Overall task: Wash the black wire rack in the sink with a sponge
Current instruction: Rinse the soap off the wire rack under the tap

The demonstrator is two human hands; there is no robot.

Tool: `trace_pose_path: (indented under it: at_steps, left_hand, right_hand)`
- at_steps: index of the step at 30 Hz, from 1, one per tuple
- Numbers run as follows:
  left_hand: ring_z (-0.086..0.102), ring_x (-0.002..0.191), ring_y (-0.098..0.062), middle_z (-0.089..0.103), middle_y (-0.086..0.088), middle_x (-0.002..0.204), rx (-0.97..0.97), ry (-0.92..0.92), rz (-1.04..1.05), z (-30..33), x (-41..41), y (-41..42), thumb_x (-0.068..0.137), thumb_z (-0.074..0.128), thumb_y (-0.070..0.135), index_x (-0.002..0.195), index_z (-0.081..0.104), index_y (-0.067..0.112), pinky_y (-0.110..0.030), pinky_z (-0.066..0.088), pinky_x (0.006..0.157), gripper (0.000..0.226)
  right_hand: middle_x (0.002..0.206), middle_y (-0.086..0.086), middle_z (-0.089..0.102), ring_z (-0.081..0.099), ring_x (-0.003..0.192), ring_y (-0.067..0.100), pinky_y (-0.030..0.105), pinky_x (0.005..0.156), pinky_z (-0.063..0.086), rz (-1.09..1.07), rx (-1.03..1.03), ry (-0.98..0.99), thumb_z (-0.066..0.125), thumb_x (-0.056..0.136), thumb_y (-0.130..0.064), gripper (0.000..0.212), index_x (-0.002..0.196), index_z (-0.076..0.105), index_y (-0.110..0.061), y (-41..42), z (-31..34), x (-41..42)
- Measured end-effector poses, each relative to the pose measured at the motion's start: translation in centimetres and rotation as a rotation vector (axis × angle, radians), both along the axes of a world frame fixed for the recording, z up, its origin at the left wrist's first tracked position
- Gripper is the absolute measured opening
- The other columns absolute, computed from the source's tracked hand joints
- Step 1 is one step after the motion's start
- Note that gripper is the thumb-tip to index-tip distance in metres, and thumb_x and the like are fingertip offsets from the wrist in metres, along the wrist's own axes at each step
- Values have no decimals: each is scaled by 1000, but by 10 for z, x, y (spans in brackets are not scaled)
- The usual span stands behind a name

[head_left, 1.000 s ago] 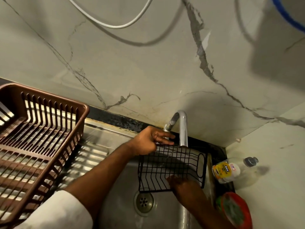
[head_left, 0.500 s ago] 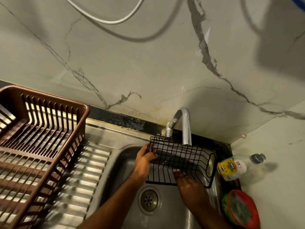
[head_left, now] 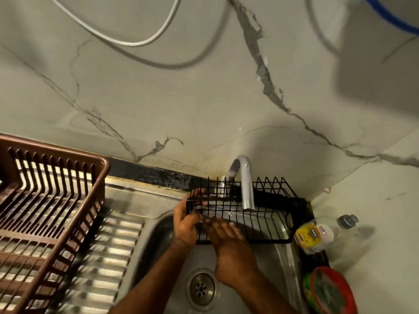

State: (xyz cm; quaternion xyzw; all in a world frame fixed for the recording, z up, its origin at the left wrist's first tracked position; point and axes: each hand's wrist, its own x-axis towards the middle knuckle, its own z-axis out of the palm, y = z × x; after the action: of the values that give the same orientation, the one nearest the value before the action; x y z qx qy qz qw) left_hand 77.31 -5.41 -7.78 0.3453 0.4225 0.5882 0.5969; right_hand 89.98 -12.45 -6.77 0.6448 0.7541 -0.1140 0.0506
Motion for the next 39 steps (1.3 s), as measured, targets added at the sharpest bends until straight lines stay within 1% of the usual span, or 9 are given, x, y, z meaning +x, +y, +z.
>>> trace_pose_path:
  at_steps: [4,8,14,17,19,24,29,32,39]
  left_hand:
    - [70,100,-2,76,21,102,110,103,-14,-5,-12,-2,67,48,-1,108,74,50,-19,56,82,70]
    - [63,120,-33,70,-13,120,115,226,-55,-17,-27,0,70,51,1,130,61,4,-38,56,97,60]
    - [65,112,-33,70,-21,115,100,225,-43,-16,-23,-1,67,59,22,127,61,-8,-44,55,92,67]
    - [67,93,-26,72,-13,98,-6,181,-50,-10,-11,-15,60,62,32,119,64,-5,-39,55,77,70]
    - [68,87,-27,73,-11,91,-26,197,-73,-12,-11,-22,60,62,30,111,69,4,-36,55,70,58]
    - [71,104,-32,76,-13,109,-58,299,-168,-17,-41,-25,73,60,23,118,71,10,-51,57,88,49]
    - [69,94,-25,77,-2,95,-235,406,-192,-12,-43,-40,91,59,17,106,75,19,-45,54,81,23]
    - [60,80,-24,70,-6,81,-388,389,-171,0,-40,-50,97,54,13,100,74,14,-36,44,70,20]
    - [58,83,-29,66,-12,83,-587,350,-254,14,-42,-67,86,54,24,84,70,11,-43,42,77,20]
  right_hand:
    - [156,-24,-23,-20,148,3,39,122,-12,-122,-52,-49,53,87,-11,99,154,-11,-48,-6,8,36]
    - [157,-21,-21,-11,153,9,34,124,-5,-230,-92,-70,50,90,-13,94,152,-13,-42,-22,-1,61]
    - [167,5,-14,-13,153,27,42,125,-5,-401,-145,-75,52,93,-21,89,159,-8,-18,-16,2,20]
    - [165,-4,3,1,153,23,36,126,5,-249,-95,164,59,90,-16,85,159,9,-22,-12,-6,-34]
    - [156,-4,36,34,145,22,32,118,30,-162,-176,325,61,87,-13,71,152,37,-27,-10,-2,-55]
    - [117,-3,70,67,104,11,15,81,49,-641,-76,758,53,96,-4,32,114,69,-25,5,21,4]
    - [92,17,75,72,81,24,29,71,55,-1028,-253,1623,51,100,-13,27,104,71,4,4,51,10]
    - [85,18,74,71,76,23,26,68,54,-1171,-313,1763,52,101,-15,27,100,69,6,4,62,2]
    - [93,17,75,73,84,24,29,70,60,-1156,-222,1819,57,98,-6,19,108,69,4,9,80,9]
